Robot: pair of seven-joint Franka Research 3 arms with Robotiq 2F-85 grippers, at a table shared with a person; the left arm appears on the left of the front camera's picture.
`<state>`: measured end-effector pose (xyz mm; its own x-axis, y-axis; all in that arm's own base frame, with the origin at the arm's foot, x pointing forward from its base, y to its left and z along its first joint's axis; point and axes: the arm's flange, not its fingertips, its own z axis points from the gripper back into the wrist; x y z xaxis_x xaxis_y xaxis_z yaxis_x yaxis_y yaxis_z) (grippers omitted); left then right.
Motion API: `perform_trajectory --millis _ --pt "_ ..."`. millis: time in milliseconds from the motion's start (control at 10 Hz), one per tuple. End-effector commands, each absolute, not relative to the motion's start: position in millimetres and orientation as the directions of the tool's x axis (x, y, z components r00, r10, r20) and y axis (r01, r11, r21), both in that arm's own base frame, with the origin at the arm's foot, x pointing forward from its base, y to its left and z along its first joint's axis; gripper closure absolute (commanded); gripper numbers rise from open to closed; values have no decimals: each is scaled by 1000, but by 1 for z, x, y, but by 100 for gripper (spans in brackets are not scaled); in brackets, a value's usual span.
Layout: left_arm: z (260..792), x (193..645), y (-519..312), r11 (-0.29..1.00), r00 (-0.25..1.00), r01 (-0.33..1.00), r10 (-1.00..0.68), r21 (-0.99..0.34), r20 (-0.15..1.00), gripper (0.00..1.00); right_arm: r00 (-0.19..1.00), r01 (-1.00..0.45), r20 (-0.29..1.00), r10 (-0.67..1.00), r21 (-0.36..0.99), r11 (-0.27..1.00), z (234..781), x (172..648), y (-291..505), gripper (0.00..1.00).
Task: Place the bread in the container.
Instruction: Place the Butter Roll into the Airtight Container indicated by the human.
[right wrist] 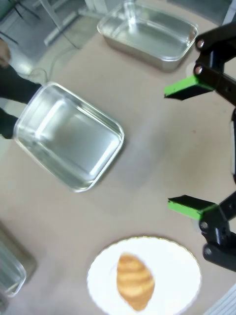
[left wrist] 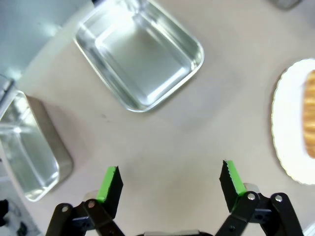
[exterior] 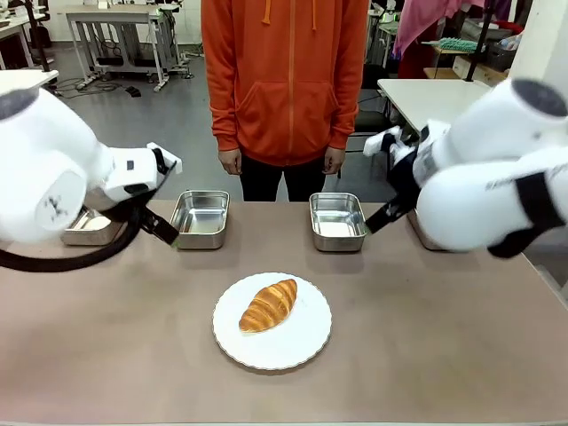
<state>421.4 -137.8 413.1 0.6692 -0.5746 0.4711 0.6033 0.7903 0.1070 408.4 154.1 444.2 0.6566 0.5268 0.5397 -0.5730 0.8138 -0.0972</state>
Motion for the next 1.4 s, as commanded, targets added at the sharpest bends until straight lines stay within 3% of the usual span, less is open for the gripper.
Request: perform_trajectory --millis 0,300,500,600,800,900,1300 --pt "460 442 -98 736 638 674 -619 55 457 0 655 -595 554 514 -41 803 498 418 115 0" --pt "498 484 3 578 548 802 -613 -150 569 0 640 -653 577 508 58 755 545 415 28 0" --pt "498 486 63 429 401 891 -596 -147 695 0 581 -717 642 501 112 688 554 400 -33 0" --pt "495 485 88 405 359 906 -582 -123 730 0 478 -792 741 472 130 597 553 394 -59 0" --pt "494 474 100 448 336 891 -546 -71 768 0 444 -797 779 443 117 593 545 393 -70 0" --pt "501 467 98 435 351 896 -561 -94 750 0 502 -748 723 474 88 657 556 388 -66 0" --pt "495 468 103 433 346 898 -573 -83 743 0 490 -756 728 480 82 649 551 387 -70 0"
